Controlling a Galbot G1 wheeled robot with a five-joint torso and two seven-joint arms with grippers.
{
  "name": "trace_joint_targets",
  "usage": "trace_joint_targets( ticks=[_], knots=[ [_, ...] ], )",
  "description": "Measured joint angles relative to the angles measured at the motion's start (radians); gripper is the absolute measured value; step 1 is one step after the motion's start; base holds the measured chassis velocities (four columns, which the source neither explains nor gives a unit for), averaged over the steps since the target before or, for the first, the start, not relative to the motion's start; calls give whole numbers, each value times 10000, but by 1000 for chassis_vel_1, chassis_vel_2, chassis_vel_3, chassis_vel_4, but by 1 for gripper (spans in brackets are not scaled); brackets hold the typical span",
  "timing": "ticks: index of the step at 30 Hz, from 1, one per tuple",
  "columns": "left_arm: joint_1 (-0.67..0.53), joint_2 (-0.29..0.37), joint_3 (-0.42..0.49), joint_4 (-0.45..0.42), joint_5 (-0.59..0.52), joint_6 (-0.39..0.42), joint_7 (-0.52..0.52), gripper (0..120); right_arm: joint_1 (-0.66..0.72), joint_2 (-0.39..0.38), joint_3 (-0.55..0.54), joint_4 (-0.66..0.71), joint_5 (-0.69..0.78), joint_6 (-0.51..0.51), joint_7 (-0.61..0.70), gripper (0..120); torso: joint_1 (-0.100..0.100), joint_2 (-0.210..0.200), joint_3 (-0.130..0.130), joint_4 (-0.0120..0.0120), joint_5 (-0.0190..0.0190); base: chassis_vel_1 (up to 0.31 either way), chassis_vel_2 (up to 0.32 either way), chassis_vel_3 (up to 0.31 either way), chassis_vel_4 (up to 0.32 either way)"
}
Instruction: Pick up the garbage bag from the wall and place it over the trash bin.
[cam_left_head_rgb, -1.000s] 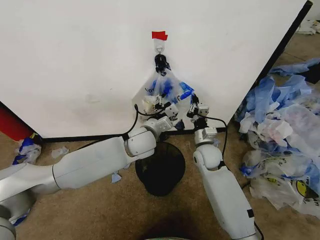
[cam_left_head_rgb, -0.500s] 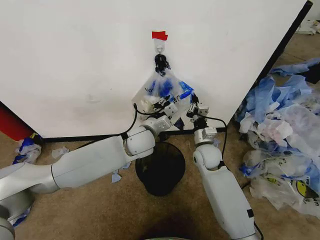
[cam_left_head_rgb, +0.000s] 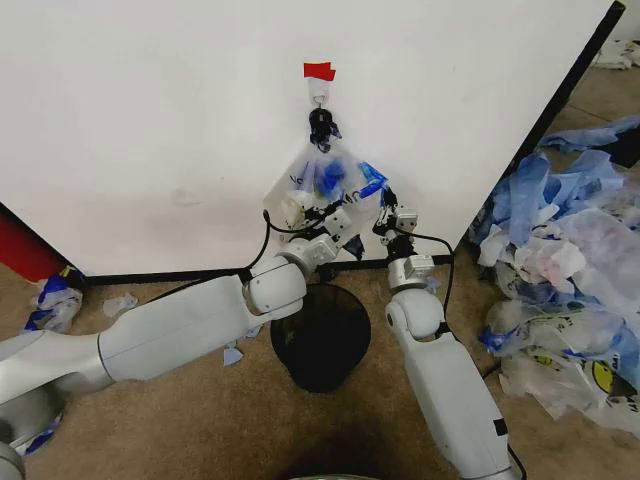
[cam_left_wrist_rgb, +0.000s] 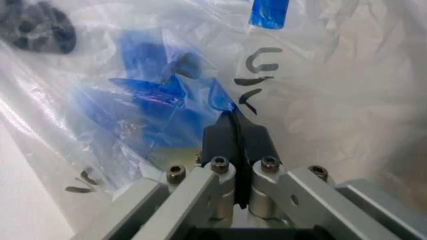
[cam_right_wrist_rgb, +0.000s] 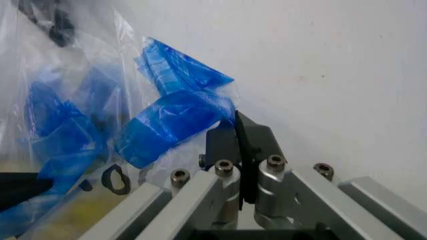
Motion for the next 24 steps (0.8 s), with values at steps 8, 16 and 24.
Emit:
trace_joint_targets(
  ticks=[8,16,24],
  knots=[
    [429,413,-708,-472,-110,-12,-95,0,-53,-144,-29,-2,-51,6,-37,0,0,0,0,0,0,0,0,0,0],
    [1470,797,-1733,-1347,-777,-3,-538,0,-152,-423,-102,19,-76,-3,-83,0,0,0,-1,0,1,0,0,0,0],
    [2708,1023,-2418,-1926,-1410,-62,-963,0,-174,-488,-244,76,-89,-87,-81,0,0,0,-1,0,0,0,0,0,0]
  ],
)
